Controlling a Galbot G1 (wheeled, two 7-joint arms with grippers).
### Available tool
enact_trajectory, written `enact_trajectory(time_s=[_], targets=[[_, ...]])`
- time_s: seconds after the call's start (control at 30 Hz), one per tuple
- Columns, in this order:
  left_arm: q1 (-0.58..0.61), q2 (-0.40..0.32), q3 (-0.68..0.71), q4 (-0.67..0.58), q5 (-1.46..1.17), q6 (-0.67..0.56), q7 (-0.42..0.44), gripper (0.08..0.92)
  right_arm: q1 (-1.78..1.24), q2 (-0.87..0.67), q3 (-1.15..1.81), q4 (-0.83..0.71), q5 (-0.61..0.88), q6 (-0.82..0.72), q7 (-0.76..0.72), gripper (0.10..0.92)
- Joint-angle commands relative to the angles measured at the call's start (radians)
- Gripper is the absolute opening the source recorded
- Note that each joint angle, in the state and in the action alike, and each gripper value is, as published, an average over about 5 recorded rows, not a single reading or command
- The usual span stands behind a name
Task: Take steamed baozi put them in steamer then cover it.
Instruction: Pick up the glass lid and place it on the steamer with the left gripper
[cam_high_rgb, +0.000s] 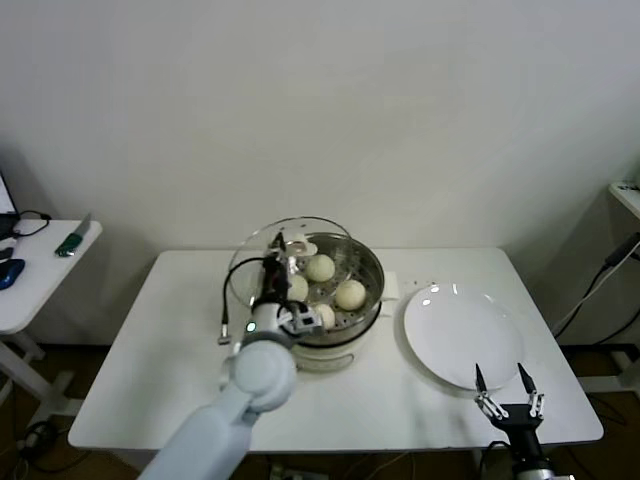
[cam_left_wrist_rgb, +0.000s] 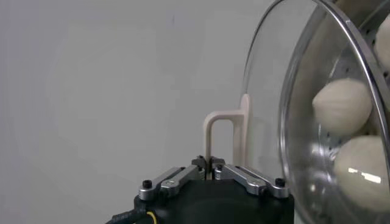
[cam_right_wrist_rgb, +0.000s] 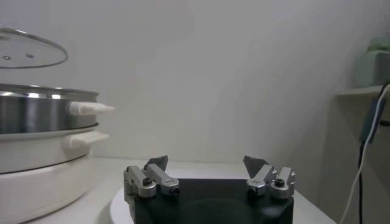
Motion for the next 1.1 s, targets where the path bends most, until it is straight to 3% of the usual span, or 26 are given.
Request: enact_trajectory(time_s=[0.03, 0.23, 0.53, 1.1], targets=[[-0.02, -0.144, 0.101, 0.085, 0.148, 0.018, 0.01, 0.134, -0.001, -0.002, -0.001, -0.006, 0.011, 0.013, 0.0, 0.823], [-0.019, -0.192, 0.113, 0.131, 0.182, 0.01, -0.005, 0.134, -0.001, -0.003, 0.001, -0.006, 0.017, 0.018, 0.0, 0.823], [0.011, -0.209, 0.093, 0.173, 0.212, -0.005, -0.032, 0.134, 0.002, 0.0, 0.004, -0.004, 0.018, 0.021, 0.0, 0.823], [0.025, -0.184, 0.083, 0.207, 0.233, -0.03, -0.06, 0.134, -0.01, -0.006, 0.018, -0.002, 0.024, 0.033, 0.001, 0.823]])
